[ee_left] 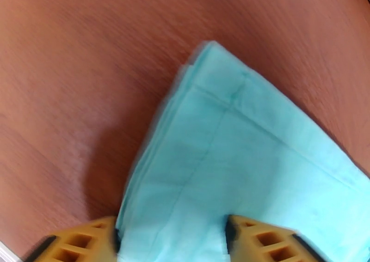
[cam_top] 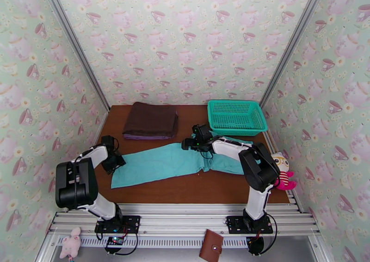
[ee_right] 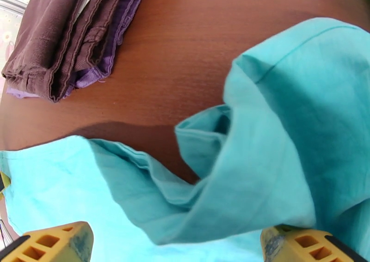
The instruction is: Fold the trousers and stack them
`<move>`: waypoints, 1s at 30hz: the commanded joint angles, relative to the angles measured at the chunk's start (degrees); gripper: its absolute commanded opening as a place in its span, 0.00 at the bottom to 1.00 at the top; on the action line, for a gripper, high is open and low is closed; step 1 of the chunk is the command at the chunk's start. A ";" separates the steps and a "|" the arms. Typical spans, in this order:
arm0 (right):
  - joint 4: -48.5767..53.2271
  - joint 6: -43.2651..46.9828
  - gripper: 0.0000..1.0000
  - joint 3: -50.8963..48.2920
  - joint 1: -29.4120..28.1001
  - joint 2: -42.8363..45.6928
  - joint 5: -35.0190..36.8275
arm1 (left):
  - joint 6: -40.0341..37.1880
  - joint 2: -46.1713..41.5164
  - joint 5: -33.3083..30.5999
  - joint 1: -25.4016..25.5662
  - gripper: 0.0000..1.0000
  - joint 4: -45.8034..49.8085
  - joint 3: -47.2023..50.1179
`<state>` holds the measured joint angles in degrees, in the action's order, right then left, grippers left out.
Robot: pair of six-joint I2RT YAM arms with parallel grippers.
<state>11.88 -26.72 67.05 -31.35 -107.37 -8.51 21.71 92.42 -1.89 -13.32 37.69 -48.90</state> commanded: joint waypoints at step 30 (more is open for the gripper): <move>-7.08 -2.02 0.99 -26.44 3.34 26.34 -10.25 | -14.85 2.69 -54.40 -12.93 0.00 28.79 -40.02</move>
<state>4.97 -28.29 40.97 -26.92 -79.53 -13.80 10.33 93.84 -48.25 -24.91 68.16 -86.67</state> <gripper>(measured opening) 0.994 0.068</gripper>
